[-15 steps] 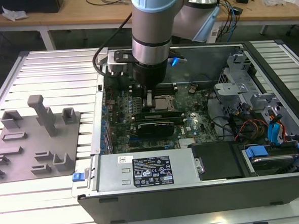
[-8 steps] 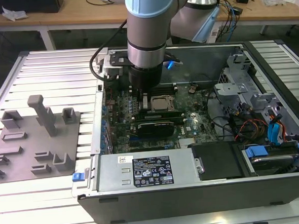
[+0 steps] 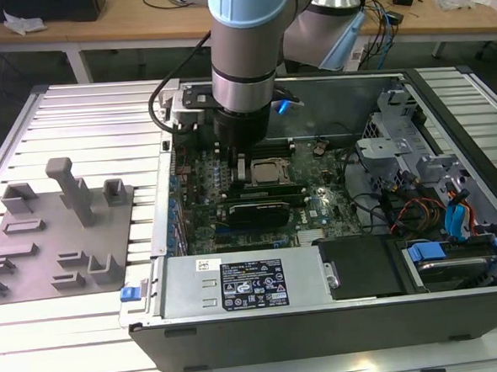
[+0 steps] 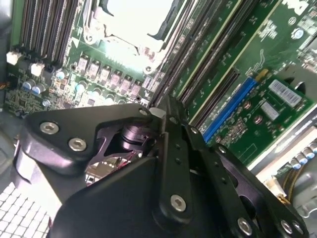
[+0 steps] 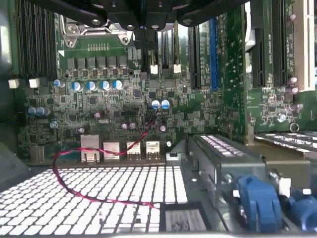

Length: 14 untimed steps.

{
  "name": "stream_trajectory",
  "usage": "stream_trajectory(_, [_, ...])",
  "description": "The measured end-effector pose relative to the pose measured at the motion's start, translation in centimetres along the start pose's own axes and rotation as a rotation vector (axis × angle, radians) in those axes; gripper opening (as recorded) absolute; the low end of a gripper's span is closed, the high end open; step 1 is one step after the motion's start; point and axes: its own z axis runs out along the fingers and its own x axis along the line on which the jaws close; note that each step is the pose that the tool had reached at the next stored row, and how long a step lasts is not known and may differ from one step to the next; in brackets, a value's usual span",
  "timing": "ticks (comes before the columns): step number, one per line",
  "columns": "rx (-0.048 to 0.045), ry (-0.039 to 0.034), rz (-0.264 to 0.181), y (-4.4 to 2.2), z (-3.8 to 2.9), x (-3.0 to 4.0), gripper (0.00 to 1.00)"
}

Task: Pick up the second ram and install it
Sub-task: 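Press down the second ram until it locks into place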

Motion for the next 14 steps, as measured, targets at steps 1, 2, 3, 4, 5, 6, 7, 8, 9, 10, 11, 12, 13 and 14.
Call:
stream_trajectory(1, [-0.0003, 0.0001, 0.000, -0.62, -0.03, -0.03, 0.11])
stream_trajectory(2, [-0.0009, 0.0001, 0.000, -1.23, -0.05, -0.05, 0.11])
stream_trajectory(3, [-0.0012, 0.0001, 0.000, -1.62, -0.07, -0.07, 0.11])
stream_trajectory(4, [-0.0013, 0.0001, 0.000, -1.84, -0.08, -0.08, 0.11])
stream_trajectory(5, [-0.0017, 0.0002, 0.000, -2.33, -0.10, -0.12, 0.11])
stream_trajectory(6, [-0.0020, 0.0002, 0.000, -2.58, -0.11, -0.15, 0.11])
stream_trajectory(7, [-0.0023, 0.0001, 0.000, -2.86, -0.12, -0.18, 0.11])
stream_trajectory(8, [-0.0028, 0.0002, 0.000, -3.33, -0.14, -0.24, 0.11])
stream_trajectory(9, [-0.0030, 0.0001, 0.000, -3.68, -0.15, -0.33, 0.11])
stream_trajectory(10, [-0.0031, 0.0002, 0.000, -4.00, -0.16, -0.43, 0.11])
stream_trajectory(11, [-0.0031, 0.0002, 0.000, -4.22, -0.17, -0.53, 0.11])
stream_trajectory(12, [-0.0030, 0.0002, 0.000, -4.26, -0.18, -0.58, 0.11])
stream_trajectory(13, [-0.0031, 0.0003, 0.000, -4.30, -0.22, -0.62, 0.11])
stream_trajectory(14, [-0.0031, 0.0002, 0.000, -4.32, -0.36, -0.70, 0.11])
